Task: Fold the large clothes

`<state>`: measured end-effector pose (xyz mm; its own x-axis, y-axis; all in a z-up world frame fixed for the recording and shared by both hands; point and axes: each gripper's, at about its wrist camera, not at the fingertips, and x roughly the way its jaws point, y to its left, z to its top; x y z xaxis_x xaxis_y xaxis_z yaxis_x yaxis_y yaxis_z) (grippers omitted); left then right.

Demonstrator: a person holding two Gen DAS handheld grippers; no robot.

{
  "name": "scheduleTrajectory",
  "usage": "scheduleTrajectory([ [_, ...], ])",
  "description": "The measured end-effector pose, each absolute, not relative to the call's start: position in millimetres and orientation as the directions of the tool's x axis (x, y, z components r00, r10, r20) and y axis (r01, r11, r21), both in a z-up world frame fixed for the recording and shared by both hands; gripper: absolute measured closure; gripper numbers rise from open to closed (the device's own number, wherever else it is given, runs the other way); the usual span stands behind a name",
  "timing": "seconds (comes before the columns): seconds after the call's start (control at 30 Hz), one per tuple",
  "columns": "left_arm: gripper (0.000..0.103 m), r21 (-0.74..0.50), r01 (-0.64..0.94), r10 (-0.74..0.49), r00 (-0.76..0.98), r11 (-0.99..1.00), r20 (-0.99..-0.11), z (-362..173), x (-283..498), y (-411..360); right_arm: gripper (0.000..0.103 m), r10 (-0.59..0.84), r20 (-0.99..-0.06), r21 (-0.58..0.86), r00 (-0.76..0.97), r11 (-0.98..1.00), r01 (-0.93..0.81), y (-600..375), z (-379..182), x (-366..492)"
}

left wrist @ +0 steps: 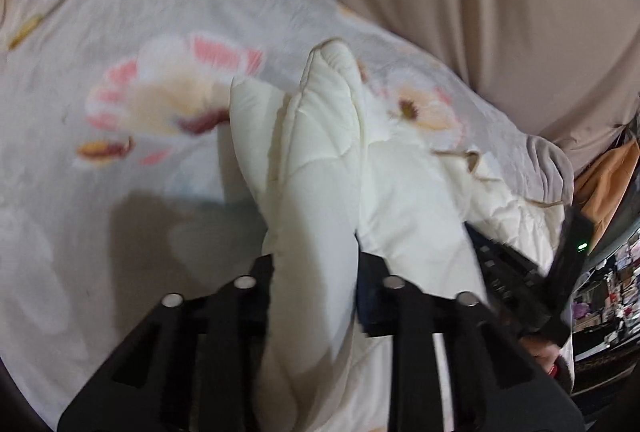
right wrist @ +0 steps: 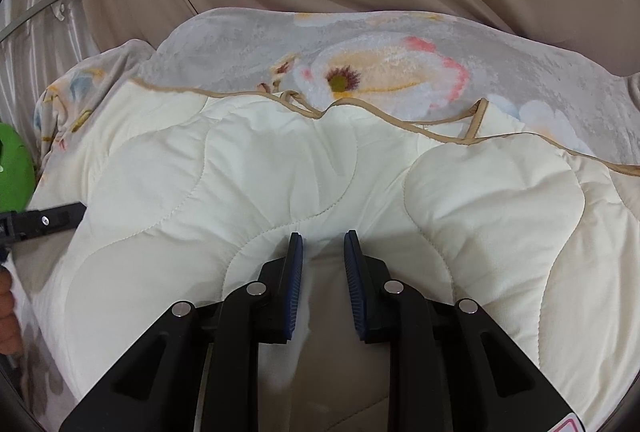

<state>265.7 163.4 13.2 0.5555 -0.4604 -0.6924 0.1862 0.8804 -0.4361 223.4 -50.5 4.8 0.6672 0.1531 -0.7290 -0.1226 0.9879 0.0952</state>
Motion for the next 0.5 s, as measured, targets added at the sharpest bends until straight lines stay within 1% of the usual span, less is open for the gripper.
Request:
scheduleTrajectory([
  [0.07,0.087,-0.432,0.242,-0.484,0.596,0.869,-0.64,46.5,253.0,151.2,0.08,0.162,-0.727,0.105,0.668,0.987,-0.125,-51.7,5.1,222.5],
  [0.17,0.088,-0.411,0.362,-0.545,0.626,0.837,-0.558,93.0,227.6,119.5,0.08,0.198,-0.716,0.153,0.669,0.98,-0.126,-59.1,8.6,220.0],
  [0.27,0.088,-0.33,0.493,-0.591,0.626,0.805,-0.508,130.7,197.6,65.7,0.08,0.286,-0.692,0.3,0.663,0.949,-0.097,-85.3,22.8,202.9],
  [0.33,0.088,-0.276,0.56,-0.615,0.613,0.781,-0.497,142.9,183.3,29.6,0.08,0.339,-0.67,0.377,0.661,0.922,-0.091,-109.3,32.6,181.9],
  [0.37,0.088,-0.259,0.585,-0.625,0.601,0.769,-0.498,144.5,178.1,13.5,0.08,0.346,-0.668,0.391,0.659,0.917,-0.085,-122.3,36.6,169.0],
  [0.5,0.088,-0.211,0.66,-0.652,0.544,0.721,-0.527,138.3,165.2,-55.8,0.082,0.297,-0.673,0.396,0.677,0.918,-0.008,-182.4,39.8,107.4],
])
